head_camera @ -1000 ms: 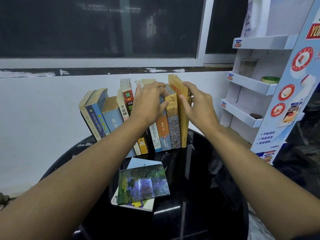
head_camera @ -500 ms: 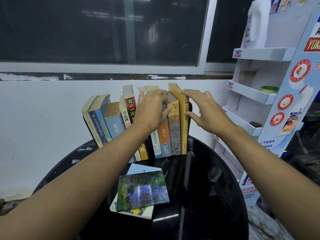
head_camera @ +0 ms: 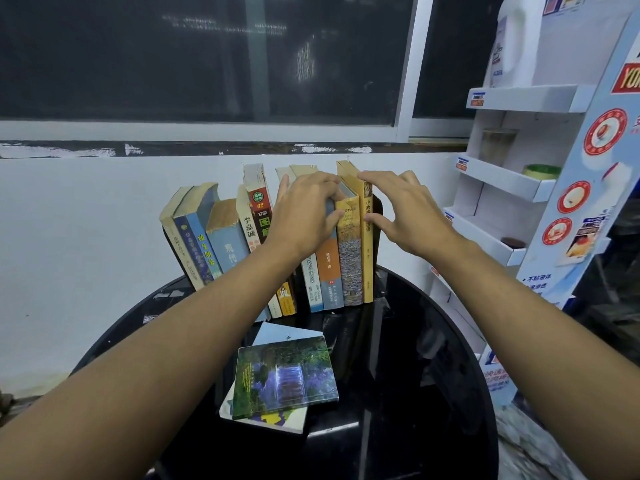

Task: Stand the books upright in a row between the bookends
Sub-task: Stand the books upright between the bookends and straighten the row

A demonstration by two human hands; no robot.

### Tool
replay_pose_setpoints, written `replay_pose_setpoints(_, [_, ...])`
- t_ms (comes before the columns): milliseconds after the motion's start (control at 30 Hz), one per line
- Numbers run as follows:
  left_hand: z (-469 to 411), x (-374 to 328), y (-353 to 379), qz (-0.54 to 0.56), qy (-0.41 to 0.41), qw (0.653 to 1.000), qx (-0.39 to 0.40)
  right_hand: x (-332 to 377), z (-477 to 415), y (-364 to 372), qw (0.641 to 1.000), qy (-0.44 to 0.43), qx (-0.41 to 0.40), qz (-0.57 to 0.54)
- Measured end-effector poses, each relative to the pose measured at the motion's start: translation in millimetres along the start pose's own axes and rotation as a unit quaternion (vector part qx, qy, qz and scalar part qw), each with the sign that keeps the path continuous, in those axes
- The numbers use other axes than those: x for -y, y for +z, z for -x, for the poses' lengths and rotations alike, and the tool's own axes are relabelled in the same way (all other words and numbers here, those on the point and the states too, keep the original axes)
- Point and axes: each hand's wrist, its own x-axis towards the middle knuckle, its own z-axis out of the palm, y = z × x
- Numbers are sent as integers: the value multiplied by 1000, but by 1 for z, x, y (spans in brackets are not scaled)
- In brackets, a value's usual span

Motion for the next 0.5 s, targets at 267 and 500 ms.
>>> replay_pose_setpoints(267, [0,1,0,6,1,1000,3,1,-1,-2,1000,13,12,-1])
replay_pose_setpoints(500, [0,-5,-9,-14,-10,999,40,11,-1,-12,998,19,45,27])
